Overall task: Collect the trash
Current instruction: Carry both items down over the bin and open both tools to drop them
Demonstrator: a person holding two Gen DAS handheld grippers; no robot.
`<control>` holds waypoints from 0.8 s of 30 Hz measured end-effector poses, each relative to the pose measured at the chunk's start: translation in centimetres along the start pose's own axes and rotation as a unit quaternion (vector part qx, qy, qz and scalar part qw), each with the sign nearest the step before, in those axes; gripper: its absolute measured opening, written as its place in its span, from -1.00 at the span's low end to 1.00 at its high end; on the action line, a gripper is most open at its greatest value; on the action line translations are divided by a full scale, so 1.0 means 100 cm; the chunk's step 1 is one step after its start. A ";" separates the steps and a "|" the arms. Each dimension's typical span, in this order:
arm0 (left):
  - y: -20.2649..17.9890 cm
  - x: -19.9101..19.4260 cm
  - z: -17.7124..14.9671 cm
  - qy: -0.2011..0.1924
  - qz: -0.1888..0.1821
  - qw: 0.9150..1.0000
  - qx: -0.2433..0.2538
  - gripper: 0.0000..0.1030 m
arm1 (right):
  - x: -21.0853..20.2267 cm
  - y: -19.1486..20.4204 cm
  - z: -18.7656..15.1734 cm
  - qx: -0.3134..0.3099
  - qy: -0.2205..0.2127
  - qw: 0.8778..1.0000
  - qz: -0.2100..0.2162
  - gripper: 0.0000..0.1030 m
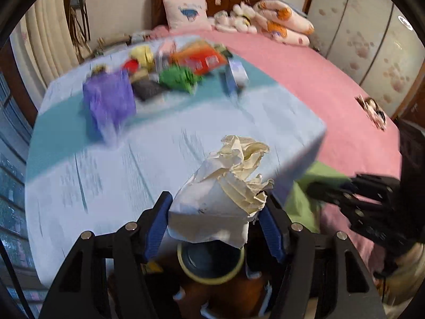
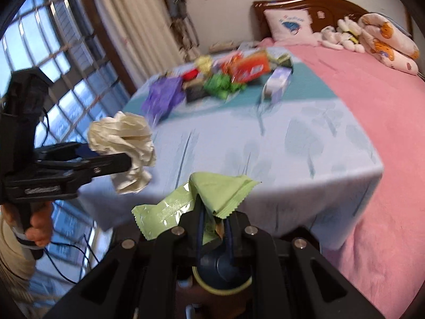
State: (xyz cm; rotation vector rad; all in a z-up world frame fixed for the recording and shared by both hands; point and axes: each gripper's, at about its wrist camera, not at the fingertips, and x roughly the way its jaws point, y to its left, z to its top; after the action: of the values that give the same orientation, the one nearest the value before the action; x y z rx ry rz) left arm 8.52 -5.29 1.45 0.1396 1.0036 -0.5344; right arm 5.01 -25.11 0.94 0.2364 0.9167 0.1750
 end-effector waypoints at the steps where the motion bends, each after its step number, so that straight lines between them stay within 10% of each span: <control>1: -0.001 0.003 -0.019 0.014 -0.006 1.000 -0.001 0.22 | 0.006 0.004 -0.012 -0.010 0.014 1.000 -0.003 -0.75; 13: 0.023 0.140 -0.129 0.138 0.002 0.989 -0.046 0.22 | 0.139 -0.016 -0.108 0.015 0.158 0.987 -0.016 -0.75; 24: 0.030 0.247 -0.160 0.164 0.060 0.984 -0.042 0.26 | 0.254 -0.061 -0.153 0.083 0.204 0.973 -0.066 -0.73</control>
State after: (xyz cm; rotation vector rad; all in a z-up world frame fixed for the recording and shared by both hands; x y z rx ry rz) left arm 8.18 -6.03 -28.07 0.2161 1.3285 -0.3637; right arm 8.20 -22.67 -29.06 0.2990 1.3537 0.0228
